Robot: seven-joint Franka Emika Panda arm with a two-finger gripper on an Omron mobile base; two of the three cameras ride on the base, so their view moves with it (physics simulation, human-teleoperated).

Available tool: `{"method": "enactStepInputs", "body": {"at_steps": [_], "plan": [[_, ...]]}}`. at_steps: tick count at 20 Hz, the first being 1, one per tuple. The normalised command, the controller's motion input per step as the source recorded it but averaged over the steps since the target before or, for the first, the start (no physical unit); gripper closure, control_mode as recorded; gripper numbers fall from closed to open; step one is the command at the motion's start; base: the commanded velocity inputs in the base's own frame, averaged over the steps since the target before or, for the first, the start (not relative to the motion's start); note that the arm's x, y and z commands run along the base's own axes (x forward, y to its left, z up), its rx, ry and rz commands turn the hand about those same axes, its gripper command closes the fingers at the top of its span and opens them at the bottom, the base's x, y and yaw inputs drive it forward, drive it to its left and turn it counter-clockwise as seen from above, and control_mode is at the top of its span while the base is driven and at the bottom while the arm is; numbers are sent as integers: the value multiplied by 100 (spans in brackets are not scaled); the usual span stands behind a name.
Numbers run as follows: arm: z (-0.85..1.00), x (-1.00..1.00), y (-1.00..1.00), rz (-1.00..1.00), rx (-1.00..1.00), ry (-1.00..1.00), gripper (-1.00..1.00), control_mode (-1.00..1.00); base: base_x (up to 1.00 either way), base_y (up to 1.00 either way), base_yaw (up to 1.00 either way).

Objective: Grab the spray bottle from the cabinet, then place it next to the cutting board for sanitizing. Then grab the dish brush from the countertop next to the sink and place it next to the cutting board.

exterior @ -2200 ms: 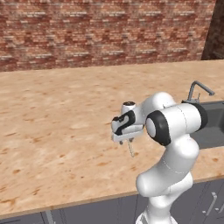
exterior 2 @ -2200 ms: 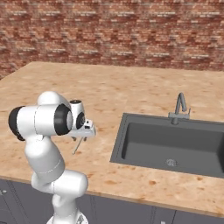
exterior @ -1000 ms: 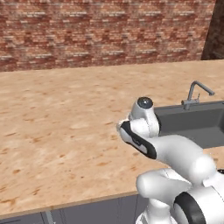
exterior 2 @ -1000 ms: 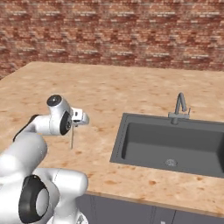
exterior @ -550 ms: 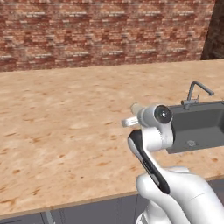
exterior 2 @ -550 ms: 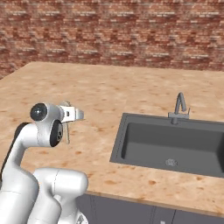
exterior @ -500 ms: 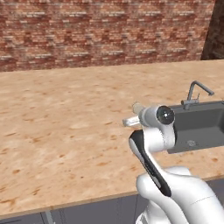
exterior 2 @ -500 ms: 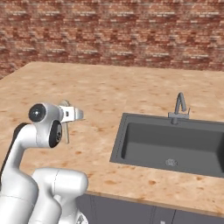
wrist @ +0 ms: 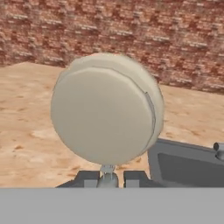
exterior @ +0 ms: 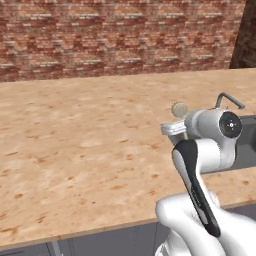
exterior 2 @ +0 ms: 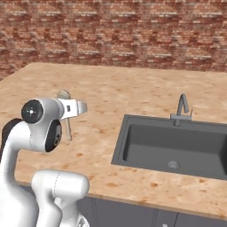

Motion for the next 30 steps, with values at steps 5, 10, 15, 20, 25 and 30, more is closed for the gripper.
{"method": "enactStepInputs", "body": {"at_steps": [5,10,15,20,25,30], "plan": [[71,-60,-1,3,0,-25,100,-100,0,0,0],[29,-60,0,1,0,-31,100,-100,0,0,0],[0,0,0,0,0,0,100,100,-90,4,2],[0,0,0,0,0,0,100,100,-71,39,16],[0,0,0,0,0,0,100,100,-12,6,73],[0,0,0,0,0,0,100,100,0,0,100]]}}
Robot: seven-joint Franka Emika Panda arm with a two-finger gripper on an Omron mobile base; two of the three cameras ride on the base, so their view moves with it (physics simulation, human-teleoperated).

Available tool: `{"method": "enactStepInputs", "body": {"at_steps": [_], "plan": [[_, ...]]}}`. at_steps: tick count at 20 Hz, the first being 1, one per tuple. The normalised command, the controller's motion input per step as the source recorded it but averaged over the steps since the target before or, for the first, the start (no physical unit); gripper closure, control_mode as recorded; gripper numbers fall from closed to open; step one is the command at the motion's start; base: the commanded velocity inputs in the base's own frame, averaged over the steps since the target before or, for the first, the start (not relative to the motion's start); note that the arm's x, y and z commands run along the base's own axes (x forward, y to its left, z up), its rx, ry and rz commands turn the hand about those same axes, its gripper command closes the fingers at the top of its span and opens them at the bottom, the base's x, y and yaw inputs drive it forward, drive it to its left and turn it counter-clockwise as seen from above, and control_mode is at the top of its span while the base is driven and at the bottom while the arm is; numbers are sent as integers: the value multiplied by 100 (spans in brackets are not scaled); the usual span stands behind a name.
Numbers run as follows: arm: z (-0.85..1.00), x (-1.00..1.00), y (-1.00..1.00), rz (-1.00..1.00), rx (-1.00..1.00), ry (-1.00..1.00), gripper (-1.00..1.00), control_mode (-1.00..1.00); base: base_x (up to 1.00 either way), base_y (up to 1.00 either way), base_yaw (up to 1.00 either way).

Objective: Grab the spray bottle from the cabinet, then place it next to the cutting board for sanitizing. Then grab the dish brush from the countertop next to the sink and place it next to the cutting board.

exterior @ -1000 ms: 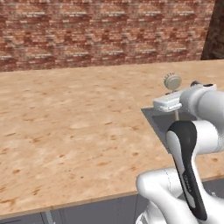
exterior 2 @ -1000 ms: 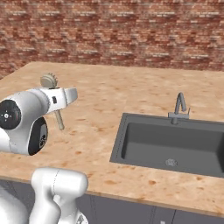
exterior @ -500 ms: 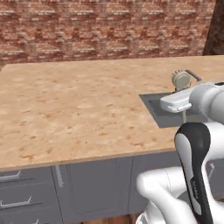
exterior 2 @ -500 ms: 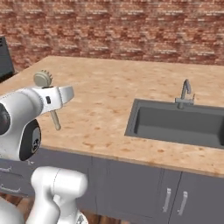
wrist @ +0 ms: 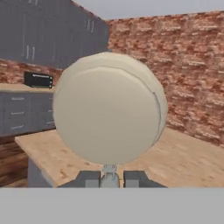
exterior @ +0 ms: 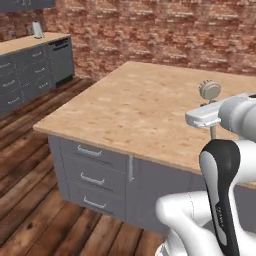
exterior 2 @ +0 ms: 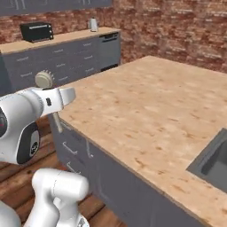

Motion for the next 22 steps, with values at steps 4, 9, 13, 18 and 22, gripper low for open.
{"method": "enactStepInputs", "body": {"at_steps": [4,9,13,18,22], "plan": [[0,0,0,0,0,0,100,100,0,0,100],[0,0,0,0,0,0,100,100,0,5,99],[0,0,0,0,0,0,100,100,0,2,100],[0,0,0,0,0,0,100,100,0,0,100],[0,0,0,0,0,0,100,100,0,0,100]]}}
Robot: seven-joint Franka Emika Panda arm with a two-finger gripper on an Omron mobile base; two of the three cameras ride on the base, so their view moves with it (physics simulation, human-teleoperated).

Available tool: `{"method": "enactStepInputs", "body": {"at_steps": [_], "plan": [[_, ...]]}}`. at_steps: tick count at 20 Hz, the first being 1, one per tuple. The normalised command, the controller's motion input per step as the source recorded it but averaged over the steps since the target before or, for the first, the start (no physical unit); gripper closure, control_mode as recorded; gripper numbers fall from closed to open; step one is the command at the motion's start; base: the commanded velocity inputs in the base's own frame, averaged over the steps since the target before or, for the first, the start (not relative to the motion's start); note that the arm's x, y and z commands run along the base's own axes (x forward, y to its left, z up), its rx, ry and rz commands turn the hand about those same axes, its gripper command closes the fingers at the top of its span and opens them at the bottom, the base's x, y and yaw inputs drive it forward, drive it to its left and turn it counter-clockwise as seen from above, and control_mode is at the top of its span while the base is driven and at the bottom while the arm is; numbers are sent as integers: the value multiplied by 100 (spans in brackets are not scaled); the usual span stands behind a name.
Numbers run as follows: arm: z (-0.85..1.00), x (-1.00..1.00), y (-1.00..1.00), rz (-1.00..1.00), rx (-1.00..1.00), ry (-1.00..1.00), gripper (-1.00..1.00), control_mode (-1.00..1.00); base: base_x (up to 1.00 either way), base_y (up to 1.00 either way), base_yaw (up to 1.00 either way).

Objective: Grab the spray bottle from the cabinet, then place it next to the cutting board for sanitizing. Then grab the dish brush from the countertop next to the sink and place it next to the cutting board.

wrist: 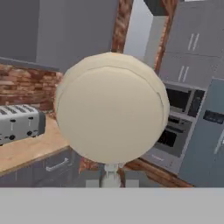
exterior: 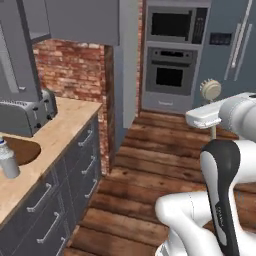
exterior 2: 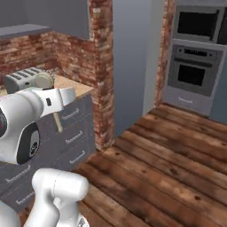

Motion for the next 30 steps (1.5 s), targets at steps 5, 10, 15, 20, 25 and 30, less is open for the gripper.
{"method": "enactStepInputs", "body": {"at_steps": [5,10,15,20,25,30], "plan": [[0,0,0,0,0,0,100,100,9,0,99],[0,0,0,0,0,0,100,100,62,-4,88],[0,0,0,0,0,0,100,100,100,0,77],[0,0,0,0,0,0,100,100,77,-30,55],[0,0,0,0,0,0,100,100,11,-86,27],[0,0,0,0,0,0,100,100,4,-55,6]]}}
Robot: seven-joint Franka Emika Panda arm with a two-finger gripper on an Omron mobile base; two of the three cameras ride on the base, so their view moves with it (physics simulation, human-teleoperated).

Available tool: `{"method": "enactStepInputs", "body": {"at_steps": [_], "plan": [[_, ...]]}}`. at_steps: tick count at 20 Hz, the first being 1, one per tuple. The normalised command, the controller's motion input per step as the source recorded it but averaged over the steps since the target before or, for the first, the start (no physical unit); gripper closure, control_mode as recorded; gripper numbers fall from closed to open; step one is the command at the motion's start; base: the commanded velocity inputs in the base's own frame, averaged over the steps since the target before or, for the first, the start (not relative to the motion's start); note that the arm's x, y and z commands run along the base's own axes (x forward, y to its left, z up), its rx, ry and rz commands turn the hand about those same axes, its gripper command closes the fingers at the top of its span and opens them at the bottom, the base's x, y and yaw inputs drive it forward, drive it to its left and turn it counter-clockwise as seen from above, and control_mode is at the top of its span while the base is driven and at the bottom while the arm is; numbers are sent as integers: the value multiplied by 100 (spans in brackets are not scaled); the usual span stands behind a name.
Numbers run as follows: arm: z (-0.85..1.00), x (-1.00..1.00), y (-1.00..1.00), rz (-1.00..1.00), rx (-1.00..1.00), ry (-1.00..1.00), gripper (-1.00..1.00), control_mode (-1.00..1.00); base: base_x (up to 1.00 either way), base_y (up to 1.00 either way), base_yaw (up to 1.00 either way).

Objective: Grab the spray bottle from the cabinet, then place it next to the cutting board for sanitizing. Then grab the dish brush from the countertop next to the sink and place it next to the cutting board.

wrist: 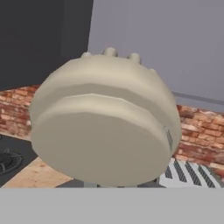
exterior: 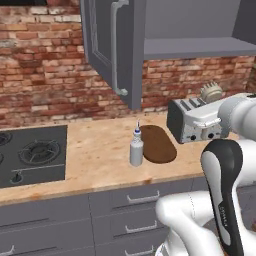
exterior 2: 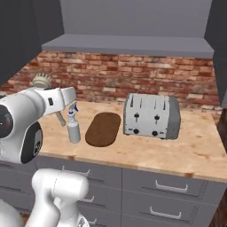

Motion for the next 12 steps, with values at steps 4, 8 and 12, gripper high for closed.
{"method": "enactStepInputs", "body": {"at_steps": [4,8,12], "plan": [[0,0,0,0,0,0,100,100,24,-10,3],[0,0,0,0,0,0,100,100,12,-62,10],[0,0,0,0,0,0,100,100,25,-54,12]]}}
